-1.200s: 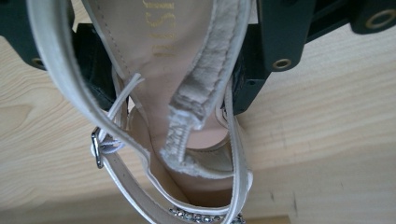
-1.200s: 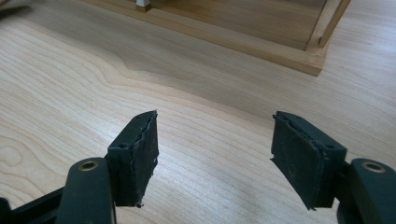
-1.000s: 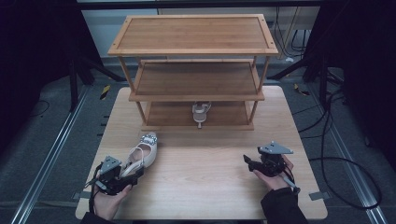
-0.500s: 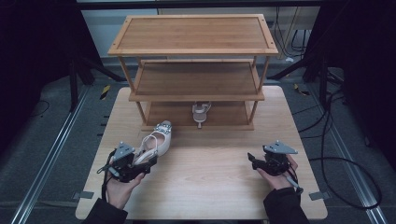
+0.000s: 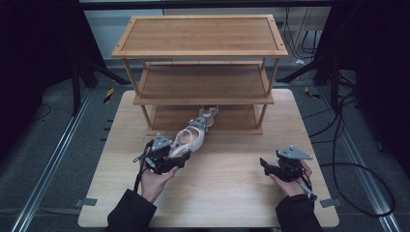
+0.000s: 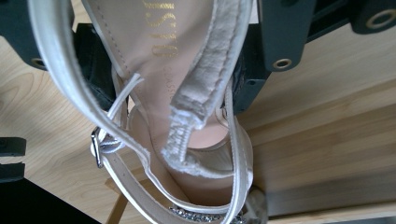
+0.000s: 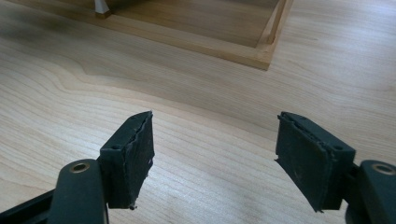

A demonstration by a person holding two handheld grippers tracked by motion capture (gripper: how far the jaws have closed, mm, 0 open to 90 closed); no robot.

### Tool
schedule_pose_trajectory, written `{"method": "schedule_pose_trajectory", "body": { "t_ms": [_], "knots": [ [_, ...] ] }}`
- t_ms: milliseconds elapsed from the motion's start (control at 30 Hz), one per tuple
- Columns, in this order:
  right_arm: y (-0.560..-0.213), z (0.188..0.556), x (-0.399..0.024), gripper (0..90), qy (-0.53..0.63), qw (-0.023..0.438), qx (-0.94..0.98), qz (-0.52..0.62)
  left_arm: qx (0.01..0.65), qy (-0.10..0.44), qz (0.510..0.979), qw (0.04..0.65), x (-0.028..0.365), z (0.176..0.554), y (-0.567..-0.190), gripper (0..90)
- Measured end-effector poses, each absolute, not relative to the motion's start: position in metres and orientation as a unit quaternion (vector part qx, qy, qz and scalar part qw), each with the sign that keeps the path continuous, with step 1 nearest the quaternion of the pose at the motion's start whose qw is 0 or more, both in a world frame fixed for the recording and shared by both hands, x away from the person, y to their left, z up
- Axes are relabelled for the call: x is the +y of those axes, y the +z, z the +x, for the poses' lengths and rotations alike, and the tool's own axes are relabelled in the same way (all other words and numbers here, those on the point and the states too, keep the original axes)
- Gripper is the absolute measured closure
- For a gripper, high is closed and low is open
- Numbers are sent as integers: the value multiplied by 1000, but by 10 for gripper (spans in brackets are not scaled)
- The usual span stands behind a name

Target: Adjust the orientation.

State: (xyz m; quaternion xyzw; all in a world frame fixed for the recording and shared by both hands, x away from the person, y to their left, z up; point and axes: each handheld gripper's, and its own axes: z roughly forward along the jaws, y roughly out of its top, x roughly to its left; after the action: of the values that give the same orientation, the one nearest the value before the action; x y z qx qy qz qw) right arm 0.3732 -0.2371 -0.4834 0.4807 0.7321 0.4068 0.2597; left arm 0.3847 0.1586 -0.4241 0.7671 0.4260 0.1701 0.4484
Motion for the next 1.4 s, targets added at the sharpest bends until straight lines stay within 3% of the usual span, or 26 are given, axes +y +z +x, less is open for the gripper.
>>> {"method": "schedule_pose_trajectory", "body": {
  "t_ms": [400,767,1400],
  "knots": [
    [-485,374,-236,279,400,257,738,479,404,165,779,450,113,398,-427,410],
    [-484,373,-235,278,400,257,735,483,394,169,783,450,111,373,-424,409],
    [-486,375,-237,280,397,256,740,480,415,174,777,440,39,448,-448,409]
  ]
}}
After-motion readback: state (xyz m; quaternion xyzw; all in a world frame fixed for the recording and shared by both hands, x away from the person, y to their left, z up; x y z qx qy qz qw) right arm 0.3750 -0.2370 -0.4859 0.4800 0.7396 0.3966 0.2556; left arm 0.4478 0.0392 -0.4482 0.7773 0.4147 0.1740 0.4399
